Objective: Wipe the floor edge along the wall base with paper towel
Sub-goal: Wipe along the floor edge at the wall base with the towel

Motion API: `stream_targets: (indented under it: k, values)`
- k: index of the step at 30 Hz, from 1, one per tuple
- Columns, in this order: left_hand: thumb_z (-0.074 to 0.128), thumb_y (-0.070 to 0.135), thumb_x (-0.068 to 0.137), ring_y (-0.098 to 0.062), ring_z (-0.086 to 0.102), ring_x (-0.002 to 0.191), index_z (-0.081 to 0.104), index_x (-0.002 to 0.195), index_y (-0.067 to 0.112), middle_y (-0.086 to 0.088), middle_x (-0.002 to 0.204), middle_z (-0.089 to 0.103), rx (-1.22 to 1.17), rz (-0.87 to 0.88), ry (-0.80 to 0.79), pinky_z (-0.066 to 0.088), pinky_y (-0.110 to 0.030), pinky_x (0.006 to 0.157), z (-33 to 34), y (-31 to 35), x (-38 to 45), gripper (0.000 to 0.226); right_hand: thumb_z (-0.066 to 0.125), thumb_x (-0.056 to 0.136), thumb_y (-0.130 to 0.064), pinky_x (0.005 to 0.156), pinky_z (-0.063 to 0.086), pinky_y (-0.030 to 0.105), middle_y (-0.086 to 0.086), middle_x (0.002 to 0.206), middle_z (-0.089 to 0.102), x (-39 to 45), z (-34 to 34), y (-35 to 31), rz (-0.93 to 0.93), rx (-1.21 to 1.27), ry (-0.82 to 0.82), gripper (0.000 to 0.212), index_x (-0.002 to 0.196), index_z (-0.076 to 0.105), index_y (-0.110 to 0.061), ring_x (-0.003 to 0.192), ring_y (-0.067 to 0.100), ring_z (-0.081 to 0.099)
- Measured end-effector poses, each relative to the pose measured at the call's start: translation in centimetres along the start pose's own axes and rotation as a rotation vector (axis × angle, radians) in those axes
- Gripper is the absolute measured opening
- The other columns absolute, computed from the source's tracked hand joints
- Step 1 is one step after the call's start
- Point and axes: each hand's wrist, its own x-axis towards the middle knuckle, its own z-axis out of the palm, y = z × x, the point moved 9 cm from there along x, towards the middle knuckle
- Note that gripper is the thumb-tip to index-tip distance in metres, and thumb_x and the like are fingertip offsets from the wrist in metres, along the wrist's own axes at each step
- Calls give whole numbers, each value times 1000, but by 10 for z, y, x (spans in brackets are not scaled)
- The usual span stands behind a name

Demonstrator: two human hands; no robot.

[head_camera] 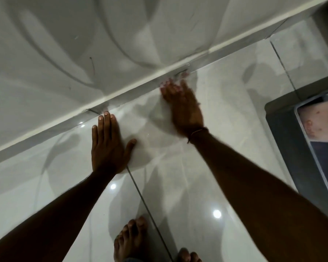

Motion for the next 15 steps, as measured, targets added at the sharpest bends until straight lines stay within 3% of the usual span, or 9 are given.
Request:
stream_targets:
  k: [2, 4, 7, 10, 12, 15]
  values:
    - [35, 71, 100, -37, 8, 164, 13, 166, 0, -21, 176, 11, 3, -4, 2, 8, -52, 133, 1, 1, -1, 100, 31, 102, -19, 136, 15, 54, 6, 176, 30, 2, -18, 51, 65, 3, 3, 65, 167, 33, -24, 165, 39, 20]
    - [38, 71, 100, -35, 6, 165, 11, 167, 1, -20, 177, 10, 5, -20, 2, 6, -51, 133, 2, 0, -3, 100, 41, 99, -5, 136, 16, 54, 8, 175, 32, 6, -42, 100, 134, -38, 74, 69, 166, 34, -23, 164, 39, 24]
    - [39, 71, 99, -34, 2, 165, 10, 167, 1, -19, 177, 7, 2, -36, -8, 5, -51, 133, 5, 0, -4, 101, 40, 93, 6, 137, 13, 54, 19, 172, 36, 19, -76, 170, 295, -66, 109, 68, 160, 42, -7, 163, 38, 27]
    - [37, 71, 98, -34, 2, 165, 10, 167, 0, -20, 177, 7, 8, -49, 1, 4, -51, 133, 6, -1, -4, 103, 29, 84, -14, 135, 11, 56, 26, 159, 45, 34, -102, 233, 501, -35, 81, 64, 143, 49, 4, 154, 43, 36]
    - [37, 71, 98, -34, 2, 165, 9, 167, 0, -21, 177, 7, 11, -47, 11, 5, -52, 133, 6, 0, -3, 103, 21, 79, -33, 134, 12, 59, 27, 158, 43, 40, -112, 252, 505, -41, 32, 78, 143, 46, 5, 151, 44, 36]
    - [38, 70, 98, -35, 2, 165, 7, 167, 1, -21, 177, 5, 17, -36, -1, 6, -53, 133, 6, 1, 2, 103, 33, 100, -18, 134, 8, 64, 28, 170, 30, 36, -110, 233, 427, -114, 13, 63, 159, 36, 5, 162, 47, 22]
